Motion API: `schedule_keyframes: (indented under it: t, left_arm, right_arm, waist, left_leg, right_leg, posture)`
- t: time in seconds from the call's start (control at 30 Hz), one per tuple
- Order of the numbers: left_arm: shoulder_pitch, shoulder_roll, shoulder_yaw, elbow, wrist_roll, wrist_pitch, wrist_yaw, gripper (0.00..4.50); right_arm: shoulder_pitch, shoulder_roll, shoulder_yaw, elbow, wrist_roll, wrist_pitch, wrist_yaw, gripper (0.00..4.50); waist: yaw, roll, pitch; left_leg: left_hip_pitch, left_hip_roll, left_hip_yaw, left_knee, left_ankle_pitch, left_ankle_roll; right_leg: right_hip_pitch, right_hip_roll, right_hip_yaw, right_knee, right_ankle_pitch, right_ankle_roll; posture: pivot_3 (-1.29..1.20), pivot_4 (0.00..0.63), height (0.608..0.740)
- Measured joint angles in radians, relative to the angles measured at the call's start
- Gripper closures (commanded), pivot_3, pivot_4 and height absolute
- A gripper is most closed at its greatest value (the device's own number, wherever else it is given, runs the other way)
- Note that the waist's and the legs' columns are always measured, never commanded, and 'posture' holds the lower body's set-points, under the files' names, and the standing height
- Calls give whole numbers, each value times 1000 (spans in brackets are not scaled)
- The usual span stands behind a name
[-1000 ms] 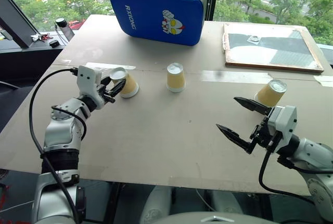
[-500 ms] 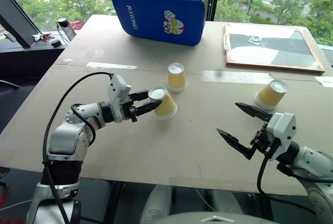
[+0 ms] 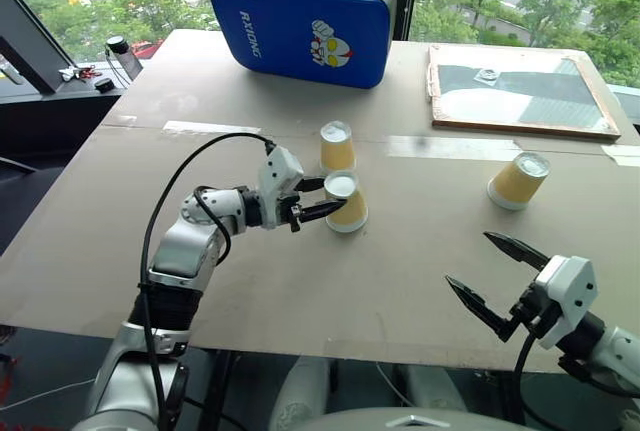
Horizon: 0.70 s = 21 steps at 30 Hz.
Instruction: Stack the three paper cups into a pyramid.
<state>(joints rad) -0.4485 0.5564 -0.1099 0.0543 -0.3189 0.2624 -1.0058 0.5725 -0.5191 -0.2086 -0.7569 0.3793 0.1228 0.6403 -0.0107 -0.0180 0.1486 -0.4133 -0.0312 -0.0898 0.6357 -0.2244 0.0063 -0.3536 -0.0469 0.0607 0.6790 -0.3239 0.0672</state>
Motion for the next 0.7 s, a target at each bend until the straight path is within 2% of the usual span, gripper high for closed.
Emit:
schedule_keyframes:
  t: [0.17, 0.43, 0.5, 0.53, 0.6, 0.63, 0.7]
  left_arm:
    - [-22, -33, -7, 44, 39, -51, 23, 2397]
    - [-24, -58, -10, 65, 60, -90, 24, 2397]
    - [-24, -59, -9, 69, 60, -98, 22, 1399]
    - [-23, -61, -9, 70, 58, -96, 19, 1132]
    - [-16, -65, -9, 75, 57, -87, 17, 207]
    - [-13, -65, -9, 73, 56, -85, 18, 55]
    - [2, -64, -6, 64, 50, -77, 20, 55]
  right_arm:
    - [53, 11, -52, 24, 2, -43, 19, 0]
    - [45, 8, -79, 52, 12, -63, 54, 0]
    - [40, 5, -80, 52, 13, -62, 56, 0]
    - [36, 3, -80, 52, 14, -61, 57, 0]
    - [23, -9, -80, 52, 19, -59, 60, 0]
    - [11, -12, -79, 52, 22, -56, 60, 0]
    - [-12, -14, -78, 52, 29, -43, 59, 0]
  waist:
    - [-1, 0, 0]
    - [0, 0, 0]
    - [-1, 0, 0]
    - [-1, 0, 0]
    - [-2, 0, 0]
    - [-2, 0, 0]
    - [-5, 0, 0]
  left_leg:
    - [1, 0, 0, 1, 0, 0]
    - [1, 0, 0, 1, 0, 0]
    - [1, 0, 0, 1, 0, 0]
    - [1, 0, 0, 1, 0, 0]
    - [1, 0, 0, 1, 0, 0]
    - [1, 0, -1, 1, 0, 0]
    - [1, 0, 0, 1, 0, 0]
  right_leg:
    - [1, 0, 0, 0, 0, 0]
    - [1, 0, 0, 0, 0, 0]
    - [1, 0, 0, 0, 0, 0]
    - [1, 0, 0, 0, 0, 0]
    - [1, 0, 0, 0, 0, 0]
    - [1, 0, -1, 0, 0, 0]
    - [1, 0, 0, 0, 0, 0]
  posture:
    - [0, 150, 740]
    - [0, 150, 740]
    - [0, 150, 740]
    - [0, 150, 740]
    - [0, 150, 740]
    - [0, 150, 740]
    - [0, 150, 740]
